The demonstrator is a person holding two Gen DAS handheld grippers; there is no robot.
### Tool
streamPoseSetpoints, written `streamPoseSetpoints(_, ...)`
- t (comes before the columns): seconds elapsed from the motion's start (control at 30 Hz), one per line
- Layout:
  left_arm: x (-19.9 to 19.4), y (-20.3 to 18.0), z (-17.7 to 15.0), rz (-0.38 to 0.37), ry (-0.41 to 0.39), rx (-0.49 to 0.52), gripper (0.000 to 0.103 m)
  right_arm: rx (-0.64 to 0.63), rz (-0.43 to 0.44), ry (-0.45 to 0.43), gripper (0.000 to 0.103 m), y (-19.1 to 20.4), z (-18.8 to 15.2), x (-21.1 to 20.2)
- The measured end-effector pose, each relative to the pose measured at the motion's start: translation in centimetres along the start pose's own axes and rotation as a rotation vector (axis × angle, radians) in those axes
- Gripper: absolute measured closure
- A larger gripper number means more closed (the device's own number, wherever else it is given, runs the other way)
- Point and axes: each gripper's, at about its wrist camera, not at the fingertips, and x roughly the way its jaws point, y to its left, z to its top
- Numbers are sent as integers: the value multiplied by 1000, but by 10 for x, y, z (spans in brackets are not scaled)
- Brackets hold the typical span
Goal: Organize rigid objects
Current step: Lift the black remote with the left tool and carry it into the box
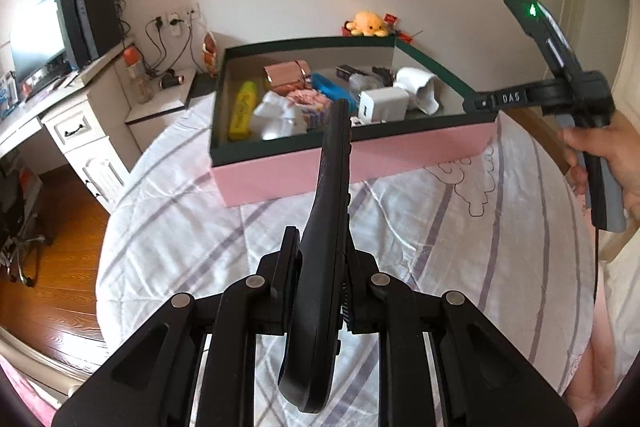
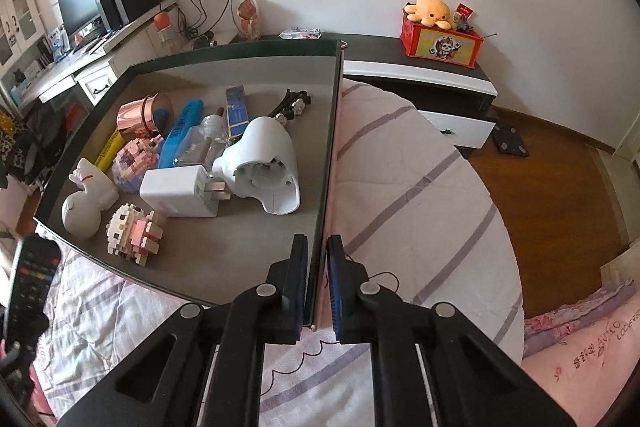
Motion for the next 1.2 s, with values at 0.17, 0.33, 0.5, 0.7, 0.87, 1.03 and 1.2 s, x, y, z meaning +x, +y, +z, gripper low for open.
streamPoseSetpoints(0.17, -16, 7, 5, 16, -30, 2, 85, -7, -2, 2, 94, 1, 1, 0)
streamPoseSetpoints(0.33, -24, 8, 16, 65, -49, 38, 85, -18, 1, 8, 93, 1, 3, 0)
streamPoseSetpoints(0.5, -18, 6, 40, 50, -50, 78, 85, -23, 18, 16, 93, -1, 6, 3)
streamPoseSetpoints(0.7, 7, 1, 84, 10, -24, 129, 85, -35, 30, 28, 92, -2, 12, 8)
streamPoseSetpoints(0.87, 40, -6, 117, -33, 23, 142, 85, -38, 36, 33, 92, -4, 25, 17)
streamPoseSetpoints(1.03, 79, -18, 139, -77, 88, 169, 85, -53, 27, 36, 92, -5, 39, 26)
streamPoseSetpoints(1.2, 113, -24, 153, -91, 133, 167, 85, -56, 30, 43, 92, -8, 57, 38)
